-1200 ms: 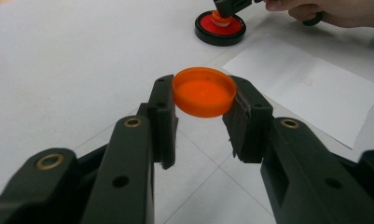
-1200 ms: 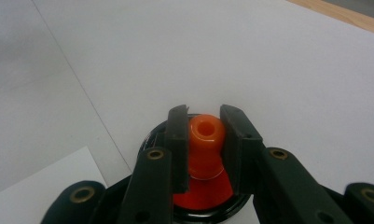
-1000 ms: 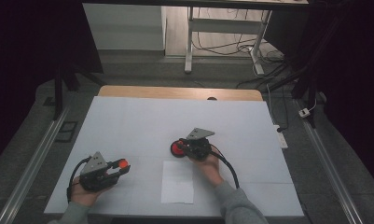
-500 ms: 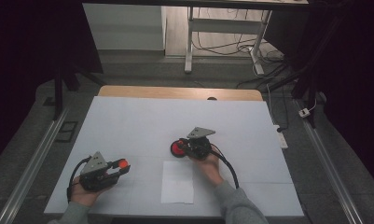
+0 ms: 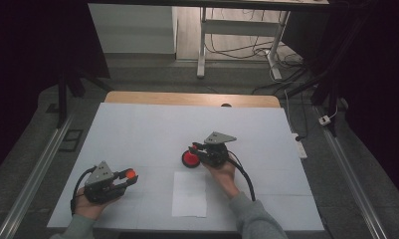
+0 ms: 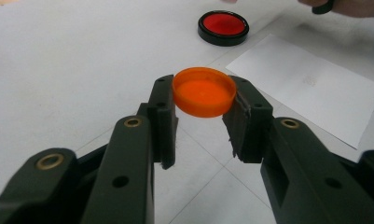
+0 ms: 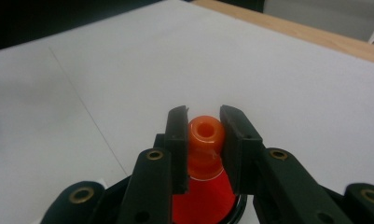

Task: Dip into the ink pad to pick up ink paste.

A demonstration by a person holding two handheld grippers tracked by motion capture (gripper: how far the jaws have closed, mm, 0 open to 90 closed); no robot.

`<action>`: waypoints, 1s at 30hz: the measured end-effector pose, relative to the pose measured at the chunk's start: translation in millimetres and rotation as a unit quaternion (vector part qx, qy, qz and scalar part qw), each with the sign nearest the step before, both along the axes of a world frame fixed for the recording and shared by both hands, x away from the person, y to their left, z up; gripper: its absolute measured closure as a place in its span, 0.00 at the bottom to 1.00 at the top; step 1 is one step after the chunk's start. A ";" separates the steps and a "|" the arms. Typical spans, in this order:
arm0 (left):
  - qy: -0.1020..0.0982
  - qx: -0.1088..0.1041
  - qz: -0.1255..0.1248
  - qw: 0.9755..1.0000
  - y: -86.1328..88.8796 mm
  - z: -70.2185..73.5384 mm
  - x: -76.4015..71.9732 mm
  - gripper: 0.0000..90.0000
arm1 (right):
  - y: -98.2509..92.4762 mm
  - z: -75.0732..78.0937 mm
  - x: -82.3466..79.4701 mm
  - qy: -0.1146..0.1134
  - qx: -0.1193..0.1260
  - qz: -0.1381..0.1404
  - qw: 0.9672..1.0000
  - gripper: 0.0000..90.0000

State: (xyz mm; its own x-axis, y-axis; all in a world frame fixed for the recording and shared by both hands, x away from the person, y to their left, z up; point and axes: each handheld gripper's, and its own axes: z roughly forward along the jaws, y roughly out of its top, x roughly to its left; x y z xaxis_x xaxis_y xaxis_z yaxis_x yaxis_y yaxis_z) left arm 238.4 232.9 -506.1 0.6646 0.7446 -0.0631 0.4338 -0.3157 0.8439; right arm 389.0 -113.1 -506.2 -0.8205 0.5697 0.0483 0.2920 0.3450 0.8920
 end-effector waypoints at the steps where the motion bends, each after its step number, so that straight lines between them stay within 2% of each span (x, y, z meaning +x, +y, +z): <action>1: 0.000 0.000 0.000 1.000 -0.2 0.0 -0.1 0.72 | -1.0 2.2 -0.6 0.001 0.007 0.000 1.000 0.81; 8: -0.001 0.000 0.000 1.000 0.3 0.1 -0.1 0.72 | -7.0 11.4 -4.4 -0.004 0.017 0.002 1.000 0.81; 30: 0.000 0.001 0.001 1.000 0.0 -0.4 0.0 0.72 | -23.8 29.7 -17.9 -0.019 0.025 0.013 0.999 0.80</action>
